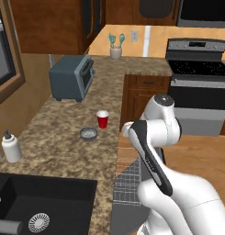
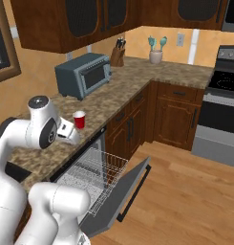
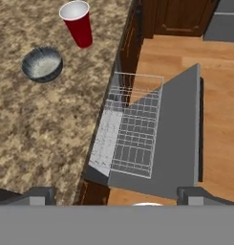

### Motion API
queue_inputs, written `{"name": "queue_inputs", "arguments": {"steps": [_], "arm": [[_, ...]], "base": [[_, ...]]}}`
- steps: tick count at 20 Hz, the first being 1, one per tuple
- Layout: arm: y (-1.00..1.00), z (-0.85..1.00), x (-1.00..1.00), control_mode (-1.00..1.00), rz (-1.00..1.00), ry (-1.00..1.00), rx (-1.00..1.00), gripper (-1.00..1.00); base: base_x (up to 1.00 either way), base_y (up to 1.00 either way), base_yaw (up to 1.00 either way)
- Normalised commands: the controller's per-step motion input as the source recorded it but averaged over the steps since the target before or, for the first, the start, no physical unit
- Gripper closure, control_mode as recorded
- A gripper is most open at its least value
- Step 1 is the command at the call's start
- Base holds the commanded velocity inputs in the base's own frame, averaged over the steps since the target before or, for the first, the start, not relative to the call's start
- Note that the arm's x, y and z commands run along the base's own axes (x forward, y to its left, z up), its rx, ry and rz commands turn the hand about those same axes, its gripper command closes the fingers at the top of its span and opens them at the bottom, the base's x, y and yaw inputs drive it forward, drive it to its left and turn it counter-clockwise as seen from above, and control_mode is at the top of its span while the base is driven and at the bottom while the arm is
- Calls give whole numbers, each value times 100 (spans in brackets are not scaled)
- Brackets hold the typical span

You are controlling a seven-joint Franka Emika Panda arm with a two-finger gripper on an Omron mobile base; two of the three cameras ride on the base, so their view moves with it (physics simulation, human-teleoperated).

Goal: Pick up the cup and bowl from the counter, place them in the dishwasher, and close the dishwasher door.

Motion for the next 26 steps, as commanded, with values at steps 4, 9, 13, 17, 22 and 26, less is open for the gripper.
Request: {"name": "queue_inputs", "arguments": {"steps": [4,9,13,17,22,26], "arm": [[25,0,41,-100,0,-6,4,-100],[26,0,43,-100,0,-3,2,-100],[33,-3,41,-100,3,0,1,-100],[33,-17,44,-100,1,0,0,-100],[38,-25,51,-100,0,0,0,-100],[36,-29,54,-100,0,0,0,-100]], "base": [[0,0,0],[0,0,0],[0,0,0],[0,0,0],[0,0,0],[0,0,0]]}}
